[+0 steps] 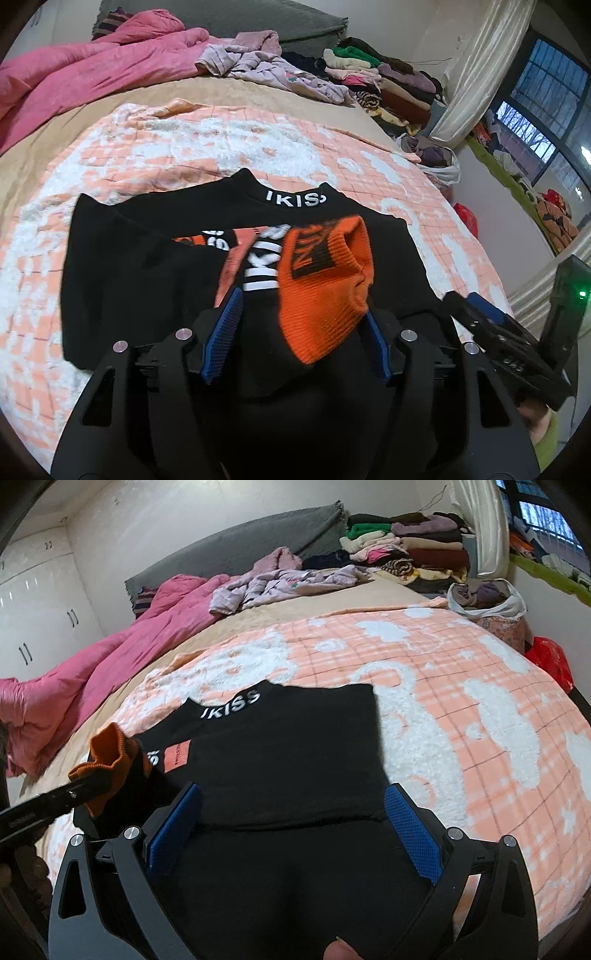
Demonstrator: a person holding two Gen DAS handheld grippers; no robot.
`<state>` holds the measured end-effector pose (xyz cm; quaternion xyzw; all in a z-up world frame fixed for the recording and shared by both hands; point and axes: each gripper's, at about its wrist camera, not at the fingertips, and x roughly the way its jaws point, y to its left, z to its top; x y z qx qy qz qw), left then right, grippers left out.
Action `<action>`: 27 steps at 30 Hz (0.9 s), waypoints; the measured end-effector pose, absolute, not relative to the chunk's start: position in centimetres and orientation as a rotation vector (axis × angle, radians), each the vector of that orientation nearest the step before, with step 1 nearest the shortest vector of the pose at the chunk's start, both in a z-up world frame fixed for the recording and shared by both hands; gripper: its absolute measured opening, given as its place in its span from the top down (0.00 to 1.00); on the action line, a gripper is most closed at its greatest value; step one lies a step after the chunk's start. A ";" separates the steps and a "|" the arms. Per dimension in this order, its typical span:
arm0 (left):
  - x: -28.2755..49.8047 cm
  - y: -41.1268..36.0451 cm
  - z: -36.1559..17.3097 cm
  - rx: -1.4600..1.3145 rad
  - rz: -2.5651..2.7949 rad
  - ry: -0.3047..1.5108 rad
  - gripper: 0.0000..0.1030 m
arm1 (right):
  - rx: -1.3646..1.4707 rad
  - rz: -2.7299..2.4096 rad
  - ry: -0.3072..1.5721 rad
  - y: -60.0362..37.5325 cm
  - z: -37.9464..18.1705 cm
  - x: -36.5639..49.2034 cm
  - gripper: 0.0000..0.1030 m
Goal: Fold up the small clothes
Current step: 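Carry the cuff across the shirt with the left tool and release it, then grasp the folded sleeve's orange cuff with the right tool, straighten, release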
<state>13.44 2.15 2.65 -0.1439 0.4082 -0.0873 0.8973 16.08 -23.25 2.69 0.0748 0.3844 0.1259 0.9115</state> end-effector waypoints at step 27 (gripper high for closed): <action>10.7 10.1 4.0 -0.246 0.120 0.792 0.23 | 0.029 0.435 0.889 -15.6 -0.3 17.3 0.09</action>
